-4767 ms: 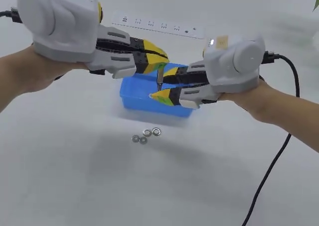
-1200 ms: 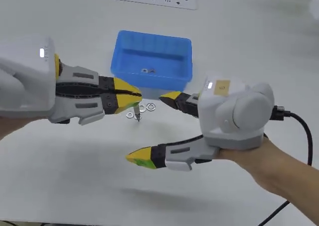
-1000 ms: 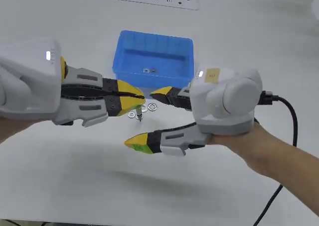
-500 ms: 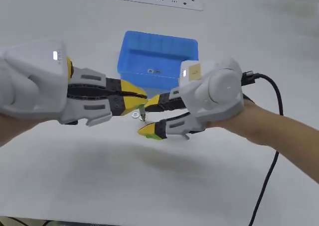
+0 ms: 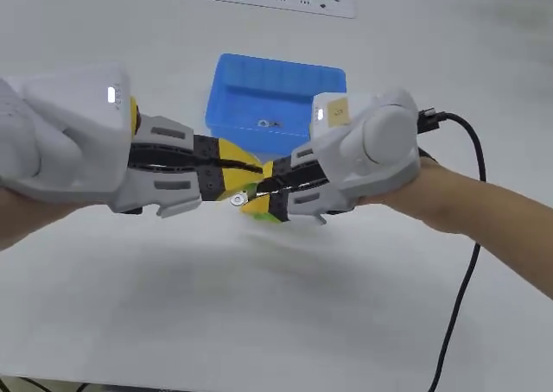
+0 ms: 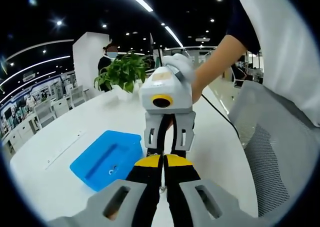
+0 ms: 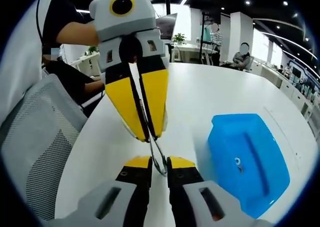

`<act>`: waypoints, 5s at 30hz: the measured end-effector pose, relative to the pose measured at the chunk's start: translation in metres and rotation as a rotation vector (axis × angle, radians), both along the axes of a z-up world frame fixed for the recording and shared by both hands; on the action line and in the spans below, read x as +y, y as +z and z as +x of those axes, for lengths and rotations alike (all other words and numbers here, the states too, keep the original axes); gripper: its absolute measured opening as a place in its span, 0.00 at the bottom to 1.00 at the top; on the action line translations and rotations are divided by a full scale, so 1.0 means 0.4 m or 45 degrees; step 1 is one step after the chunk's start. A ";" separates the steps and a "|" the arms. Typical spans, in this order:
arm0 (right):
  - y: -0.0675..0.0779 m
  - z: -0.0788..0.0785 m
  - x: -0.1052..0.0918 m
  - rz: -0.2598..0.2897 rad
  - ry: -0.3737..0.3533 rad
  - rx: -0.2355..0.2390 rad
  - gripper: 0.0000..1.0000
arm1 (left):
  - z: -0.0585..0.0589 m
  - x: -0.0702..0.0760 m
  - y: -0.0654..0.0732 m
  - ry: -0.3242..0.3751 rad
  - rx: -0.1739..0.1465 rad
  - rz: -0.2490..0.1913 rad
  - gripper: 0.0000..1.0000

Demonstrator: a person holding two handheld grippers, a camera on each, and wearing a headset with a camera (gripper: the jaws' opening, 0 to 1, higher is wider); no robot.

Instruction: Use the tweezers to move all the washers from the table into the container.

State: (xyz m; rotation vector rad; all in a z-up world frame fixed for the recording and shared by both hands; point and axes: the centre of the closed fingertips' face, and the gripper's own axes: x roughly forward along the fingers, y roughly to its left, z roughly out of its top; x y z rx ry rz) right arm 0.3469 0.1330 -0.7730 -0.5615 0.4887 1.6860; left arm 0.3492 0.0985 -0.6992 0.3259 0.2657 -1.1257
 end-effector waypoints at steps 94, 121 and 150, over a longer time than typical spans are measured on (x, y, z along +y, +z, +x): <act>0.040 0.367 0.030 0.086 -0.271 -0.133 0.09 | -0.082 0.177 0.081 0.528 0.240 -0.284 0.99; 0.039 0.341 0.018 0.056 -0.281 -0.132 0.10 | -0.067 0.203 0.102 0.612 0.264 -0.476 0.99; 0.118 0.279 0.033 0.081 -0.186 -0.199 0.09 | 0.229 0.108 0.191 0.521 0.059 -0.545 0.74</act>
